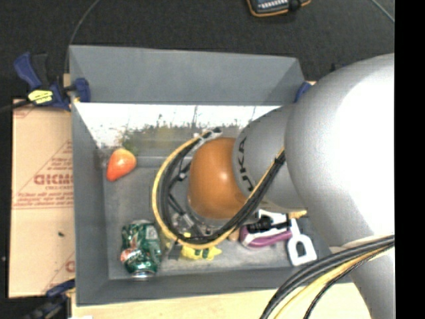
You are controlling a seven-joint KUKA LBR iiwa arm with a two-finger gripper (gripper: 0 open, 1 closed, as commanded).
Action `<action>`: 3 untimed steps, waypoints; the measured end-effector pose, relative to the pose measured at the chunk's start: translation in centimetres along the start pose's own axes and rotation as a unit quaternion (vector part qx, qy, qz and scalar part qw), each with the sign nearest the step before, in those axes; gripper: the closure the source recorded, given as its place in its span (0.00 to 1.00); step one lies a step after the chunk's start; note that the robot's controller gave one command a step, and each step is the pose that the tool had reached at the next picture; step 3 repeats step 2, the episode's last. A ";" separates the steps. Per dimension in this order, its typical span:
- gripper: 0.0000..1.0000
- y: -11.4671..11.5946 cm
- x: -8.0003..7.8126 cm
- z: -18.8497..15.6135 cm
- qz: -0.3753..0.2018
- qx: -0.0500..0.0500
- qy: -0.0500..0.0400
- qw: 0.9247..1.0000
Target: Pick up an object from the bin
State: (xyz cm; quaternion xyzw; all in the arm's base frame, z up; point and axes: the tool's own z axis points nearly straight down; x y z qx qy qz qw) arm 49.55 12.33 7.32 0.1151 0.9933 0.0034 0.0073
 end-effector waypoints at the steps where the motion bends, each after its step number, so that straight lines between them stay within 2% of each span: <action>1: 1.00 0.0 0.0 0.0 0.000 0.000 0.000 1.000; 3: 1.00 0.0 -0.1 -0.9 0.001 -0.001 -0.002 1.000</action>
Offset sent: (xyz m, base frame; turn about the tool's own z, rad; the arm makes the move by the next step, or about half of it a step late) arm 0.0002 -0.0002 0.0230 0.0005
